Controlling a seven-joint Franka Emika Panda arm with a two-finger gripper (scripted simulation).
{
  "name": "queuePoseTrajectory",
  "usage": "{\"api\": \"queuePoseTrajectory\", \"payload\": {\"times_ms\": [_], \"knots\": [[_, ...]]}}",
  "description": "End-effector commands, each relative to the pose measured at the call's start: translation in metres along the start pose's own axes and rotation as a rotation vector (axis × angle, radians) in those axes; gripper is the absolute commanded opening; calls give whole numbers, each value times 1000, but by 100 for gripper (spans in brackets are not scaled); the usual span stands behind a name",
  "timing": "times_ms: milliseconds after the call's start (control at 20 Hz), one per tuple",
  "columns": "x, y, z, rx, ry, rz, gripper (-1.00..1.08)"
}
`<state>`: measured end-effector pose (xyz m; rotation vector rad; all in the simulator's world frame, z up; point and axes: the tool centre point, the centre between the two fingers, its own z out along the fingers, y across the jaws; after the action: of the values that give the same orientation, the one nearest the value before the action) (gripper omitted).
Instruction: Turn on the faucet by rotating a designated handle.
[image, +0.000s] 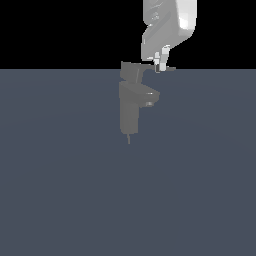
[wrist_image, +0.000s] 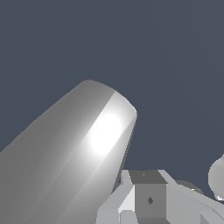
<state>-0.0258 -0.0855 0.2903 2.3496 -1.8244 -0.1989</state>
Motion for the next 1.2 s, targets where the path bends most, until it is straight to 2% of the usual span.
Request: {"api": "queuePoseTrajectory", "payload": {"times_ms": [0,1150], "knots": [[7,-6,0,5,2,2,-100],[56,-41,-3,10,2,17,-100]]}}
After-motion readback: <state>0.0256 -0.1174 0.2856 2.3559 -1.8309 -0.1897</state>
